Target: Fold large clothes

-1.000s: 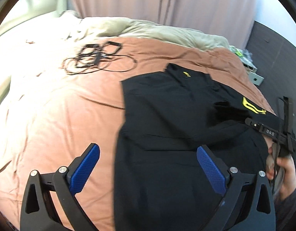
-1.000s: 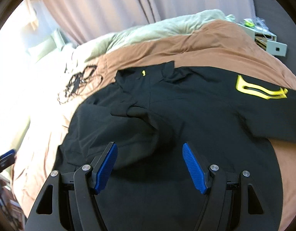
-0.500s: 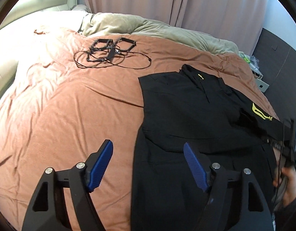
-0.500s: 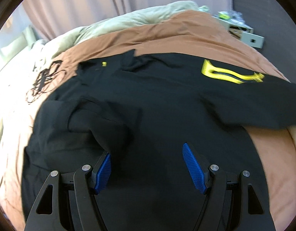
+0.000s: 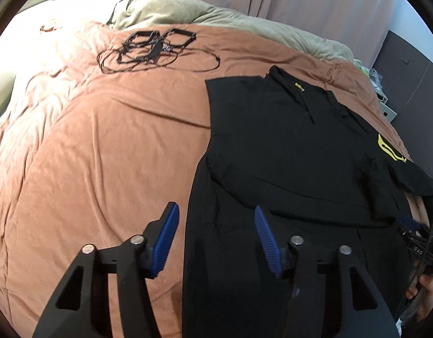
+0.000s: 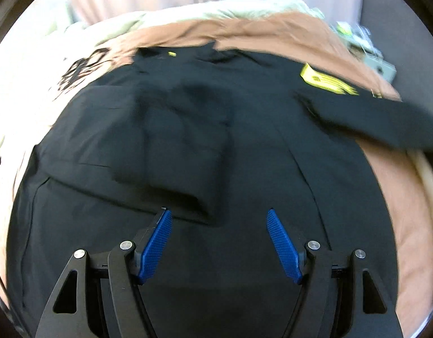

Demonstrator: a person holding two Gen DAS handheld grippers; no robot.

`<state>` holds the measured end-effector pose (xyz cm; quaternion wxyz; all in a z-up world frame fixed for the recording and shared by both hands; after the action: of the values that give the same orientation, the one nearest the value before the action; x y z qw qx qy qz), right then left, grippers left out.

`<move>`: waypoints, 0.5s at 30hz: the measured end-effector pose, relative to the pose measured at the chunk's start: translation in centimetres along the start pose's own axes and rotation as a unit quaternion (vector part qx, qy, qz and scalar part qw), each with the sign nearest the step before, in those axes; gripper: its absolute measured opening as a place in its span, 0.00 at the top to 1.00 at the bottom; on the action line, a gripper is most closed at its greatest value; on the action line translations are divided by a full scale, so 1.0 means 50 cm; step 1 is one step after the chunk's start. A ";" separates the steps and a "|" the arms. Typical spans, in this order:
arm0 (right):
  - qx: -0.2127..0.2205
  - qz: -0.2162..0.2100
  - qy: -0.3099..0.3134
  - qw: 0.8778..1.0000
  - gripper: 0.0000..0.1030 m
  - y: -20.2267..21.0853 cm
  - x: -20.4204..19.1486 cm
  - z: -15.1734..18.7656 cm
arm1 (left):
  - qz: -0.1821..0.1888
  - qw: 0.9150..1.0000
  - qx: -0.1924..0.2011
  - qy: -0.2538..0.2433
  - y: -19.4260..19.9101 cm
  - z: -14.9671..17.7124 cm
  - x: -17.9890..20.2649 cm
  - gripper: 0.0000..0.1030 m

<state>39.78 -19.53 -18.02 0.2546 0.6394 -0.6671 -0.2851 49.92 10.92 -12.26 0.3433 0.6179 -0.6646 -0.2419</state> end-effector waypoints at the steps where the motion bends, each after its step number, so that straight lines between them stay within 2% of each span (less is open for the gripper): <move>1: 0.008 0.006 0.018 1.000 0.32 0.001 -0.015 -0.010 | 0.001 1.000 -0.002 0.002 -0.004 0.006 -0.001 0.46; 4: 0.008 0.019 0.051 0.998 0.32 -0.014 -0.047 -0.032 | 0.002 1.000 -0.010 0.003 -0.012 0.021 -0.005 0.46; 9: -0.009 0.004 0.088 0.996 0.32 -0.047 -0.102 -0.042 | 0.001 1.000 -0.016 0.005 -0.013 0.035 -0.020 0.46; 11: -0.021 -0.005 0.089 0.996 0.32 -0.061 -0.118 -0.041 | 0.001 1.000 -0.017 0.008 -0.011 0.038 -0.026 0.46; 15: -0.065 0.013 0.068 0.995 0.32 -0.117 -0.116 -0.036 | 0.002 1.000 -0.015 0.010 -0.002 0.040 -0.030 0.46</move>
<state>45.50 -13.98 -20.71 0.3446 0.6305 -0.6366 -0.2803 48.47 12.19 -13.86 0.3601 0.6136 -0.6586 -0.2451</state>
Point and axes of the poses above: each gripper's, at about its wrist camera, not at the fingertips, and y roughly against the way its jaws point, x to its right, z to its underside, the point moved 3 cm from there along -y, roughly the way its jaws point, and after that the axes turned 7 degrees about x, right-handed, at the moved point
